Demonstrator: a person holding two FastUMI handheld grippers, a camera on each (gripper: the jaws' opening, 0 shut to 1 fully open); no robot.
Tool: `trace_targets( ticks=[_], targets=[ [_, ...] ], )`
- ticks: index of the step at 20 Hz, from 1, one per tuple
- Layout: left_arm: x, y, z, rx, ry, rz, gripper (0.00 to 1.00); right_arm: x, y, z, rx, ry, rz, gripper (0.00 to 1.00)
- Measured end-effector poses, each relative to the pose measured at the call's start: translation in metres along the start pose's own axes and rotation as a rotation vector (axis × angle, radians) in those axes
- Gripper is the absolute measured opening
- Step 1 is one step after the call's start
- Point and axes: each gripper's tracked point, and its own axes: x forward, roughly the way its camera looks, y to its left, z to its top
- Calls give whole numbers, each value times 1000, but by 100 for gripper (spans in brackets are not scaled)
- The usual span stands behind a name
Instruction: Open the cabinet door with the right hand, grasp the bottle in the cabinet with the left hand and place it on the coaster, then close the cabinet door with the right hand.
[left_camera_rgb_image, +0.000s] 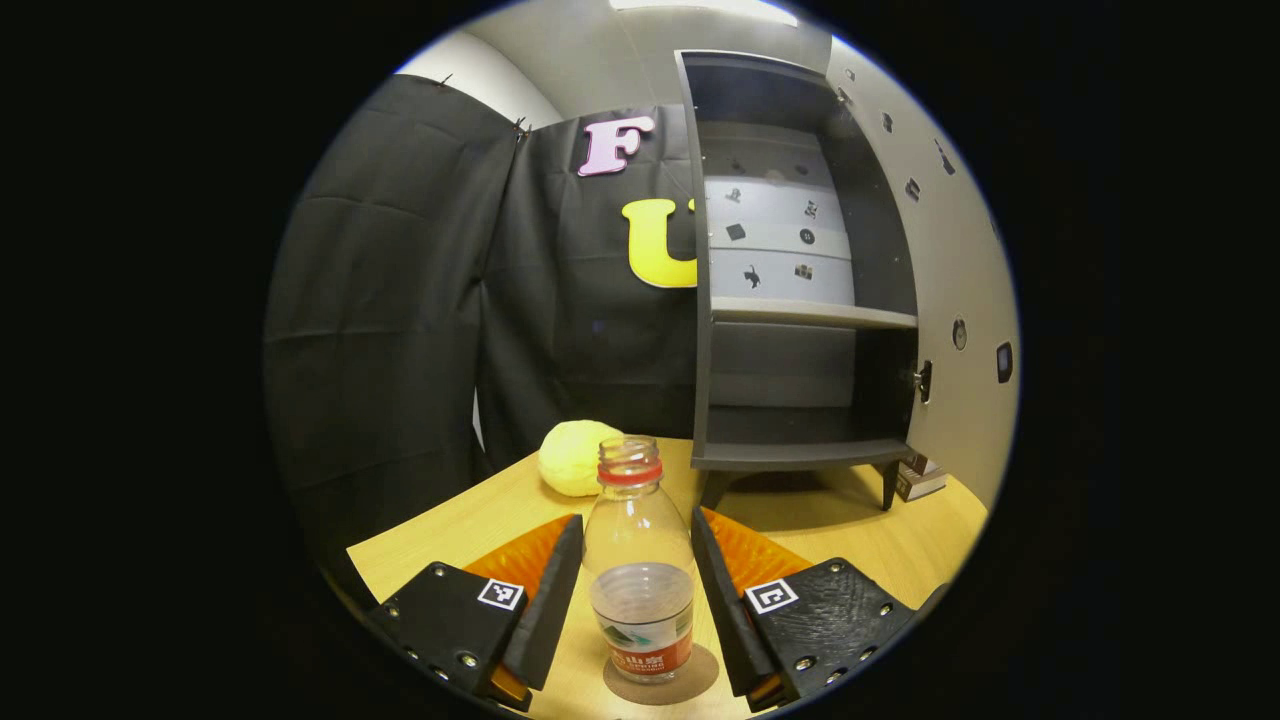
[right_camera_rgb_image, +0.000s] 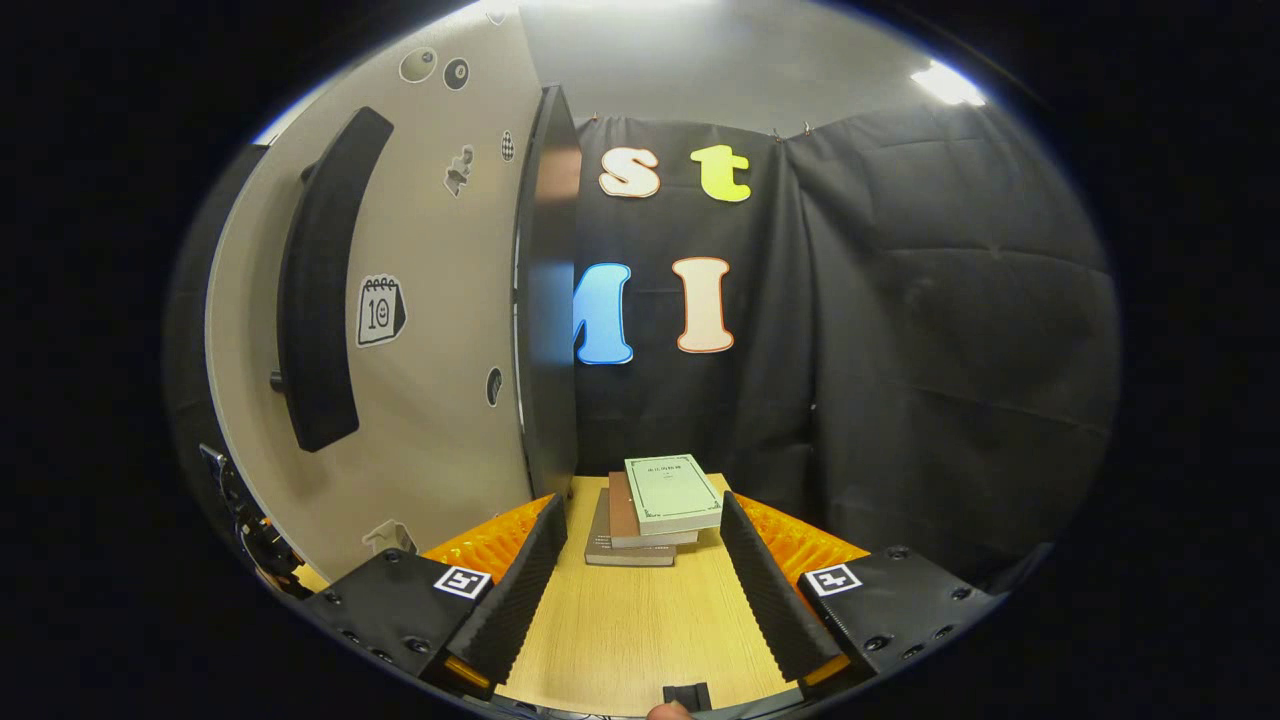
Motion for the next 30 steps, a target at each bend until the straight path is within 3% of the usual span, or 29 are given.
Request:
trace_targets(
  ticks=[5,8,12,14,15,16,21,26,27,30],
  targets=[
    [-7,-9,-4,-19,36,9,64,-2,-5,-4,20,5,4,98],
    [-13,-10,9,-4,30,25,74,-3,-5,1,45,-9,20,98],
    [-20,-12,31,28,7,28,74,-6,-4,7,65,-28,45,98],
    [-26,-12,49,26,-17,35,74,-7,-4,9,72,-35,57,98],
    [-30,-12,59,25,-28,40,74,-7,-4,11,80,-37,64,93],
    [-33,-12,69,27,-38,43,74,-6,-4,12,90,-40,72,98],
    [-58,-14,140,108,-92,60,74,-6,0,27,125,-64,113,98],
    [-71,-33,209,130,-161,13,73,-8,18,59,185,-75,179,98],
    [-73,-36,217,127,-171,3,73,-9,24,67,185,-78,196,93],
    [-75,-44,229,109,-193,-42,73,-12,44,86,136,-95,228,98]
  ],
)
